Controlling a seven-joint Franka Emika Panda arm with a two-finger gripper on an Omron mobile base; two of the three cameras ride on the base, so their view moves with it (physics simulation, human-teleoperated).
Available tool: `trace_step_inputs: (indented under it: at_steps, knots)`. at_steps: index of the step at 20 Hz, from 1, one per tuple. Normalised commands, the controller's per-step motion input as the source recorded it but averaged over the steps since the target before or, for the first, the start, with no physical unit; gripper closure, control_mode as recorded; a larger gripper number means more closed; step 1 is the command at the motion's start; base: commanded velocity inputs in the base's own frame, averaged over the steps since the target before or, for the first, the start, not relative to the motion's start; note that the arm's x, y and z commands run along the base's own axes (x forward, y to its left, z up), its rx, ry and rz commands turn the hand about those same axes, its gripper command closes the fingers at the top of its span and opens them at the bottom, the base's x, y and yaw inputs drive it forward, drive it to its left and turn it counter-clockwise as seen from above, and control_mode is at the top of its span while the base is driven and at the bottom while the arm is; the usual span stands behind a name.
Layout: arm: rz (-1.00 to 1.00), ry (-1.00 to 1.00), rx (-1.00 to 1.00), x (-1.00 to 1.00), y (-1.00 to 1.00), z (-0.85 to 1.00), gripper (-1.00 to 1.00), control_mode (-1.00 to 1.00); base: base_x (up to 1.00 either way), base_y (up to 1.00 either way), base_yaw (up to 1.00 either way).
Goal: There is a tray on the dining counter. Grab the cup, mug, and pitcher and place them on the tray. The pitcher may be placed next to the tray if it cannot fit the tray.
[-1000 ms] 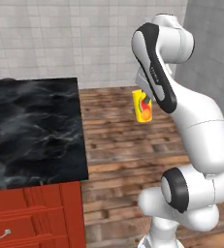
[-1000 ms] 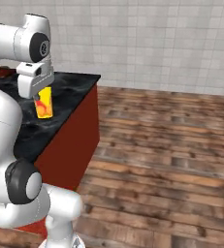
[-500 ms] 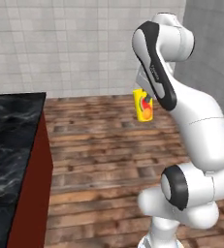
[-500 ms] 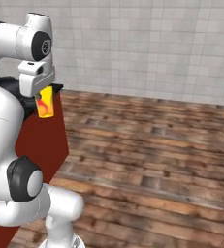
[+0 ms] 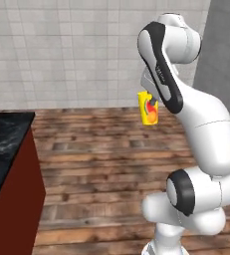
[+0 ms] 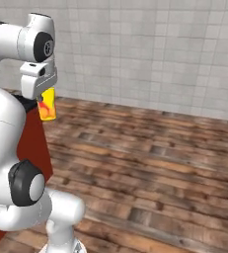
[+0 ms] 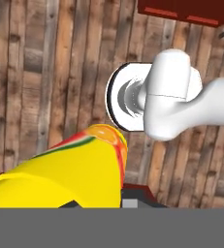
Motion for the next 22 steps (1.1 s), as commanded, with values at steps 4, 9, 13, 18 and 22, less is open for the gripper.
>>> trace_step_inputs:
  at_steps: [4, 9, 13, 18, 22]
  knots:
    - [0.0, 0.0, 0.0, 0.0, 0.0, 0.0, 1.0, 1.0, 1.0, -0.26, 0.16]
    - [0.0, 0.0, 0.0, 0.0, 0.0, 0.0, 1.0, 1.0, 1.0, -0.17, 0.21]
    - [0.0, 0.0, 0.0, 0.0, 0.0, 0.0, 1.0, 1.0, 1.0, -0.17, 0.28]
    - [0.0, 0.0, 0.0, 0.0, 0.0, 0.0, 1.0, 1.0, 1.0, -0.2, 0.37]
    - [0.0, 0.0, 0.0, 0.0, 0.0, 0.0, 1.0, 1.0, 1.0, -0.29, 0.52]
